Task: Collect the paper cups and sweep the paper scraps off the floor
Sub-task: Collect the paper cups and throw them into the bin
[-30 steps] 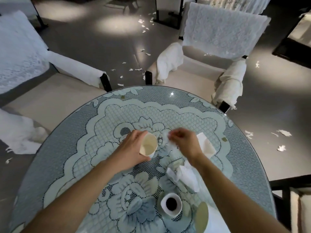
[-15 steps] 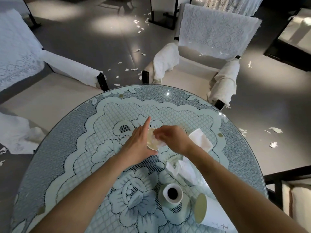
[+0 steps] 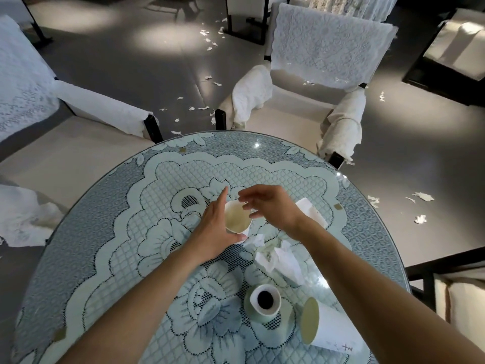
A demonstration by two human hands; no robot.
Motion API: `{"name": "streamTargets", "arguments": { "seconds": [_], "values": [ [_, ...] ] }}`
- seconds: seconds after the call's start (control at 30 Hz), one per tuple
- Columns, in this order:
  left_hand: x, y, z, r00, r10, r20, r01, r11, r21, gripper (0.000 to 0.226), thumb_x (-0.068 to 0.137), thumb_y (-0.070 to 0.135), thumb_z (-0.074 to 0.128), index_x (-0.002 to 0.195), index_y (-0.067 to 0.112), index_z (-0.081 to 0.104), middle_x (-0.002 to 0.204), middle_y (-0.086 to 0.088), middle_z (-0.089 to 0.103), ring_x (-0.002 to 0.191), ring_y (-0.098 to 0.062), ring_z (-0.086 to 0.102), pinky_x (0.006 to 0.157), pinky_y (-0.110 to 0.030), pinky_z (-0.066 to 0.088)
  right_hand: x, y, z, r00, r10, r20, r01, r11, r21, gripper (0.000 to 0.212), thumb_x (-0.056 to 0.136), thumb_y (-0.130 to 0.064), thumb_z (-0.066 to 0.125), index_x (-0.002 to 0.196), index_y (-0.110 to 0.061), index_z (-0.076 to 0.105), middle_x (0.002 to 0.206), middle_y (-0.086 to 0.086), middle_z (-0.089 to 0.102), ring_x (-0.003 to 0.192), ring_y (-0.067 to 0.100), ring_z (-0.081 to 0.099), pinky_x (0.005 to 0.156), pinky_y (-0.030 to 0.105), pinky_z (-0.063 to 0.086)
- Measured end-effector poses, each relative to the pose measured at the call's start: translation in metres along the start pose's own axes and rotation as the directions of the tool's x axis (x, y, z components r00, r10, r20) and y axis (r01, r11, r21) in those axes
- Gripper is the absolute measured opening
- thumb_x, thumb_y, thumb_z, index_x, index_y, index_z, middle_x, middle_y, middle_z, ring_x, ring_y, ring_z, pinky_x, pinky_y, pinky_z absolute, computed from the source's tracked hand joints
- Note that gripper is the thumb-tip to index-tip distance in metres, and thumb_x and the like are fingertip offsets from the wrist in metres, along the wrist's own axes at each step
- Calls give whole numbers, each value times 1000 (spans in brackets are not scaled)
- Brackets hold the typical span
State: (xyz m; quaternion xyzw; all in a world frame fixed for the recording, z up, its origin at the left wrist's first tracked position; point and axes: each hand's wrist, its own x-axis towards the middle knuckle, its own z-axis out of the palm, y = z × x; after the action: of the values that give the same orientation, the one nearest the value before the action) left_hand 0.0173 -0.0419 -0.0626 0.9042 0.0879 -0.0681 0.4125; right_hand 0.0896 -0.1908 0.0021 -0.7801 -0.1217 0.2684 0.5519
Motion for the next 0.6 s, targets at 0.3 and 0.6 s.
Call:
{"name": "streamTargets", "arguments": {
  "seconds": [0.3,0.6],
  "values": [
    [1,-11,-8,998,11,-55,-7,996,84,116,70,35,81,150,34,-3,152,-1,21,136,-19,25,107,-44,30,-22,68,-24,975,224,16,-140,661,-738,48,93,-42,56,132,-14,51,129,10,59,114,24,58,97,37,47],
    [-12,-23,-19,998,-4,-59,10,994,107,116,69,33,82,151,27,0,151,-6,24,136,-23,27,108,-51,32,-20,93,25,982,151,111,-18,668,-744,58,86,-23,68,139,-29,45,124,11,41,110,27,52,96,31,43]
  ]
}}
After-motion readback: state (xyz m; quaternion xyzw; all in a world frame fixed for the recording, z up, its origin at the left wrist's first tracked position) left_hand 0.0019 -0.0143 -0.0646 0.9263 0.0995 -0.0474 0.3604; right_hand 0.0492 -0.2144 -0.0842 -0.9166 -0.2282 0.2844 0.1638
